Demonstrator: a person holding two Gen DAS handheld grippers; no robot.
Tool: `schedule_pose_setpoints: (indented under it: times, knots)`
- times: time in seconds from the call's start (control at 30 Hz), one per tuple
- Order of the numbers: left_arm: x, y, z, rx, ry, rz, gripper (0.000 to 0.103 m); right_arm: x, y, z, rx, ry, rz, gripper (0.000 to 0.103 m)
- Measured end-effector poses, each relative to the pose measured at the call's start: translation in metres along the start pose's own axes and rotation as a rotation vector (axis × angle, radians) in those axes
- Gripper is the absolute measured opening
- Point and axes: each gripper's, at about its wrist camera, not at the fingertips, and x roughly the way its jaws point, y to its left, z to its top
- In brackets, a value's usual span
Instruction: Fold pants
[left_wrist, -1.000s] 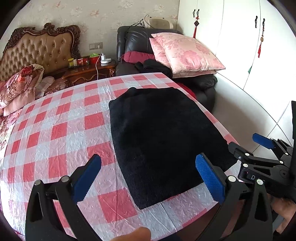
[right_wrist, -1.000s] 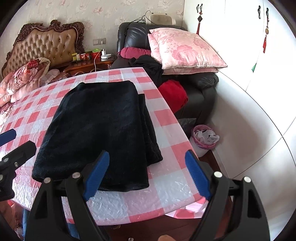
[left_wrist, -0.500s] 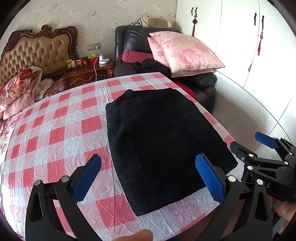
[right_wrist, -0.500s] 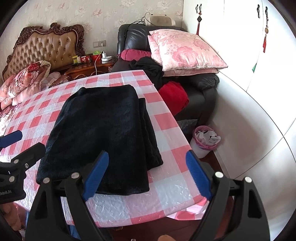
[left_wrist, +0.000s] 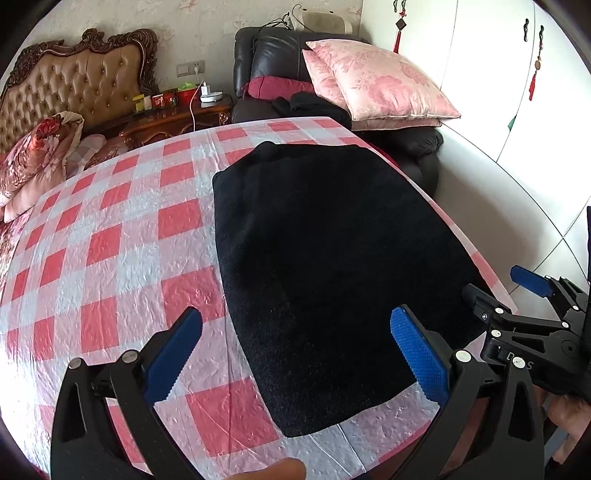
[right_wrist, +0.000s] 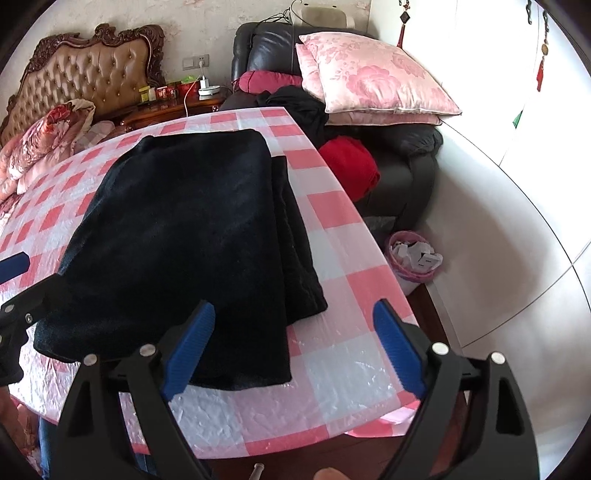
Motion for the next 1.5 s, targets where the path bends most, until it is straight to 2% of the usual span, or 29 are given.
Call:
schedule_pose_setpoints:
  times: [0.43, 1.5]
  knots:
    - [-0.014, -0.011, 0.002, 0.017, -0.025, -0.024, 0.099, -0.028, -0.003, 0.003, 0.018, -0.048, 0.039, 0.088]
    - [-0.016, -0.019, 0.004, 0.034, -0.036, -0.036, 0.099, -0.028, -0.003, 0.002, 0.022, -0.046, 0.045, 0.088]
